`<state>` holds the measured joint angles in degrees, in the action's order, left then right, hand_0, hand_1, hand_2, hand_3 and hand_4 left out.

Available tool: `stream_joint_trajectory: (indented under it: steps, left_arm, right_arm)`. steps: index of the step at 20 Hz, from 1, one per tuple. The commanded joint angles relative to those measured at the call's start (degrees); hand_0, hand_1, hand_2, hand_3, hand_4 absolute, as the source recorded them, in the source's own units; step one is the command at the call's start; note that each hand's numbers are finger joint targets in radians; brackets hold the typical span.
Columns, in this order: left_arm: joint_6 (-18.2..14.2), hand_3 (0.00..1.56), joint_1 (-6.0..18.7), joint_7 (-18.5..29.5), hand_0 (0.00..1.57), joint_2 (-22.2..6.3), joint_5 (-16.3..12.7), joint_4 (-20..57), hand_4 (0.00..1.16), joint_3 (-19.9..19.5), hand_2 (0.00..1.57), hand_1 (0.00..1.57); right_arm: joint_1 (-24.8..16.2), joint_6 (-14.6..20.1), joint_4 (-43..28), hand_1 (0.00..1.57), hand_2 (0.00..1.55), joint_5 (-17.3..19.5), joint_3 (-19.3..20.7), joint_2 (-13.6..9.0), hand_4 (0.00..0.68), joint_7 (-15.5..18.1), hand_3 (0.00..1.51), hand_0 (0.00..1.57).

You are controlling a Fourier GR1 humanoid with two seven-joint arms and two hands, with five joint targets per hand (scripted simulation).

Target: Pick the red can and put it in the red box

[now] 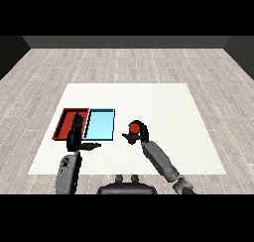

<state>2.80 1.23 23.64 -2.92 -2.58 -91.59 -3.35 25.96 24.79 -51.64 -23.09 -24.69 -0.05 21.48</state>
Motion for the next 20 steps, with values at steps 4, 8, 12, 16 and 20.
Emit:
stream_joint_trajectory:
  steps: [4, 8, 12, 16, 20]
  left_arm:
    - [-0.92, 0.0, 0.37, -0.68, 0.0, 0.12, 1.19, -0.45, 0.0, 0.49, 0.0, 0.0]
    - [2.93, 0.0, -1.33, 0.1, 0.0, -1.7, -2.36, -0.98, 0.0, -1.59, 0.0, 0.0]
    - [-1.29, 0.0, -2.14, -1.22, 0.0, 1.75, 1.96, -5.19, 0.0, 2.91, 0.0, 0.0]
    - [1.35, 0.0, 1.19, -0.82, 0.0, -1.09, -0.34, -0.75, 0.0, -0.24, 0.0, 0.0]
    - [1.8, 0.0, 1.03, -3.57, 0.0, -1.25, 0.31, -2.77, 0.0, 1.24, 0.0, 0.0]
  right_arm:
    - [-3.69, 1.56, -5.0, 1.57, 1.49, 3.02, -0.31, 0.05, 0.582, -2.69, 1.43, 1.57]
    - [-2.96, 3.28, -7.12, 1.57, 1.48, 4.64, -0.18, 0.05, 0.595, -3.61, 1.41, 1.57]
    - [-2.67, 3.51, -13.91, 1.57, 1.48, 7.53, 0.68, -0.92, 0.604, -6.62, 1.41, 1.57]
    - [-7.6, 2.84, -21.02, 1.57, 1.47, 10.49, 1.26, -3.21, 0.601, -5.84, 1.4, 1.57]
    - [-8.62, 5.97, -28.41, 1.57, 1.47, 14.75, 0.44, -3.89, 0.61, -9.66, 1.4, 1.57]
